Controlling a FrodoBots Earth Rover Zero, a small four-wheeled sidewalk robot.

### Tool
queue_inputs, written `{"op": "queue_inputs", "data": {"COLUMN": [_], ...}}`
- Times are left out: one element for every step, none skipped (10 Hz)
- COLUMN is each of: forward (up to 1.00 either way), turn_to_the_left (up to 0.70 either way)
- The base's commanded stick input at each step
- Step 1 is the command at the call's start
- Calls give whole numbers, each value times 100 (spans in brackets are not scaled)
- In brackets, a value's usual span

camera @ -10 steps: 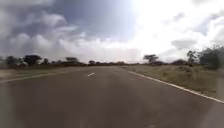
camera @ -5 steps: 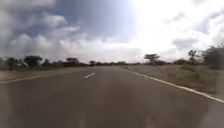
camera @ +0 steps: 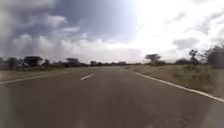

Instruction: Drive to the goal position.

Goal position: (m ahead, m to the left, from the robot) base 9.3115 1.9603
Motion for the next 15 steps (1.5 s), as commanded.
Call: {"op": "queue_inputs", "data": {"forward": [100,100,100,100,100,100,100,100,100,100,100,100,100,100,100], "turn_to_the_left": [0,0,0,0,0,0,0,0,0,0,0,0,0,0,0]}}
